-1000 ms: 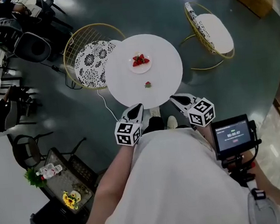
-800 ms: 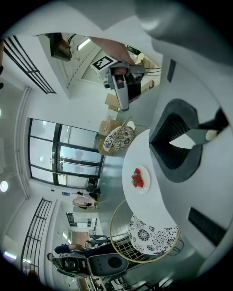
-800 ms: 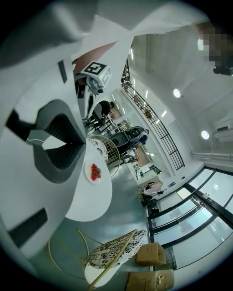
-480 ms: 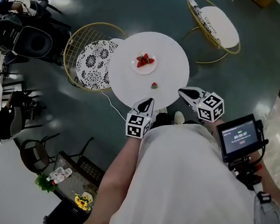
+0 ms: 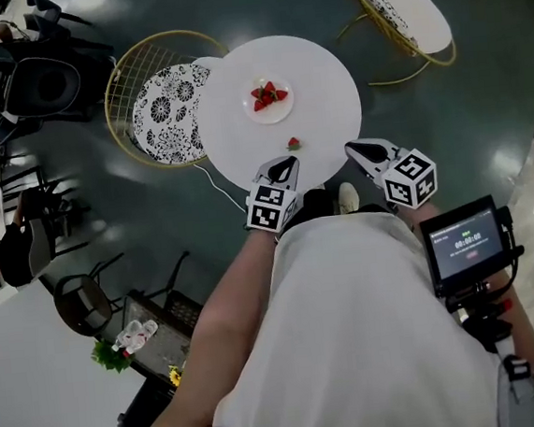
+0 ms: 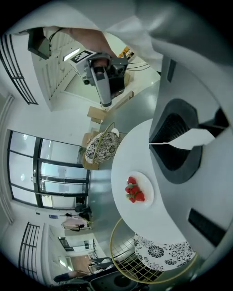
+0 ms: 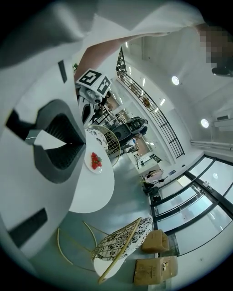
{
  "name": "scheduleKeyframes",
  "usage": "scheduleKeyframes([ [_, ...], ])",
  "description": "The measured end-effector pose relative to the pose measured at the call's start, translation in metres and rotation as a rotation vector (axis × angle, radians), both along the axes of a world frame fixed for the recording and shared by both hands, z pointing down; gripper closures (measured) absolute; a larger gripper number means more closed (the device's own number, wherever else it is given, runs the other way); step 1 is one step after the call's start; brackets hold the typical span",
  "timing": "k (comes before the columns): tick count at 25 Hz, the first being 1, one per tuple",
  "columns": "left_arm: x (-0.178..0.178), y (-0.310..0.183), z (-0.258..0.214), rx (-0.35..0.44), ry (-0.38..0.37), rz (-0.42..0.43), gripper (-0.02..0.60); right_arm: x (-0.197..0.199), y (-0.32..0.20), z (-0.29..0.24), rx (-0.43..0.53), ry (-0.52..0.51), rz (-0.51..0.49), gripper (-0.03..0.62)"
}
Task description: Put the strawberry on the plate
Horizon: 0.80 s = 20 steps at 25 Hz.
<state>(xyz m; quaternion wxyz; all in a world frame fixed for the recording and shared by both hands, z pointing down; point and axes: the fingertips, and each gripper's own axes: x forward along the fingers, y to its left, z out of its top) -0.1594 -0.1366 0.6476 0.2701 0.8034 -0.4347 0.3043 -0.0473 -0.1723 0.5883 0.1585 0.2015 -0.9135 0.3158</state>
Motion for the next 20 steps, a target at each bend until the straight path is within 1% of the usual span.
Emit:
scheduleKeyframes([
  [7, 0.008, -0.007, 0.005, -0.042, -0.046, 0.075, 0.574, 0.003, 0.000, -0.002, -0.023, 0.004, 0.025, 0.588],
  [10, 0.009, -0.010, 0.010, -0.054, -0.088, 0.123, 0.572, 0.004, -0.001, -0.002, -0.030, 0.009, 0.038, 0.588],
  [15, 0.012, -0.020, 0.031, -0.063, -0.179, 0.233, 0.572, 0.009, -0.006, -0.002, -0.035, 0.008, 0.069, 0.588],
  [16, 0.009, -0.022, 0.036, -0.067, -0.194, 0.254, 0.571, 0.009, -0.006, 0.000, -0.038, 0.007, 0.080, 0.588],
  [17, 0.005, -0.022, 0.043, -0.071, -0.205, 0.274, 0.537, 0.007, -0.004, 0.003, -0.040, 0.007, 0.094, 0.588],
  [18, -0.001, -0.020, 0.051, -0.075, -0.215, 0.295, 0.526, 0.003, 0.001, 0.010, -0.042, 0.008, 0.108, 0.588],
  [20, -0.013, -0.015, 0.068, -0.080, -0.236, 0.334, 0.525, -0.004, 0.012, 0.024, -0.046, 0.013, 0.133, 0.588],
])
